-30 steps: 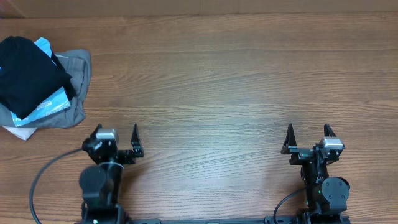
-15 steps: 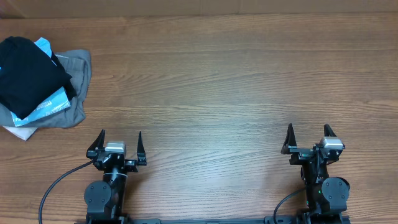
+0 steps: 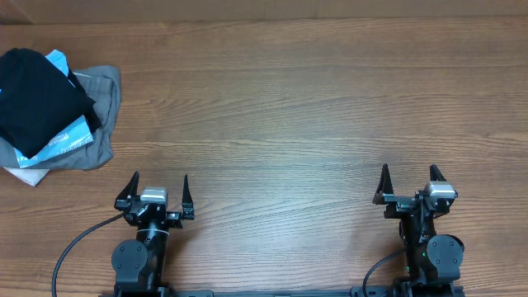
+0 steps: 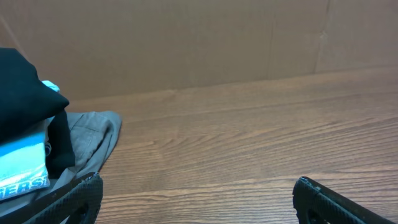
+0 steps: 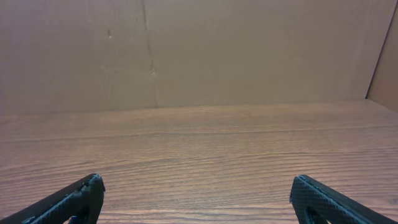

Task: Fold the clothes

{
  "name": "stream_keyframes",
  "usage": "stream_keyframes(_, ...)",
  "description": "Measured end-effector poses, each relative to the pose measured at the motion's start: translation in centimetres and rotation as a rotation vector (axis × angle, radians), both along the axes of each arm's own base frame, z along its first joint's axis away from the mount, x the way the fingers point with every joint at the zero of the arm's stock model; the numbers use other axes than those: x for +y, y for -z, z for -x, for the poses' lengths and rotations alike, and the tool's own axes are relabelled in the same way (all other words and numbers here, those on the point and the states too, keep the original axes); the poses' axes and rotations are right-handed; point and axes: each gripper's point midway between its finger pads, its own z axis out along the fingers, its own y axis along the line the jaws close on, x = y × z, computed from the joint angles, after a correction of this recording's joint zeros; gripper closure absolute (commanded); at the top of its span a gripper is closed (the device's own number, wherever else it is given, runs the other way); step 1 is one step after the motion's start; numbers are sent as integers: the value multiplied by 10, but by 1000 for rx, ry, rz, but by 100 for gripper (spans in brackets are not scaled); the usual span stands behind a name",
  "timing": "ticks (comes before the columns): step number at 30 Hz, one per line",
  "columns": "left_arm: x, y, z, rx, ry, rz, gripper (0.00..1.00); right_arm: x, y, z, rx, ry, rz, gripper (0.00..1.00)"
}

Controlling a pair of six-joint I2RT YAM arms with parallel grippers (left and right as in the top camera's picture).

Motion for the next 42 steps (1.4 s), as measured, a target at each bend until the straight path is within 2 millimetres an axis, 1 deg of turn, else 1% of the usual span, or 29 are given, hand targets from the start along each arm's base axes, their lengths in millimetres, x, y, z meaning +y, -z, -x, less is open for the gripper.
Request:
stream_keyframes(20,0,0,0,0,0,-3,0,0,0,0,0,0,0,0)
stream_keyframes(31,0,0,0,2,-6,76,0,0,0,0,0,0,0,0)
stream_keyframes(42,0,0,0,3,-7,83,0,0,0,0,0,0,0,0)
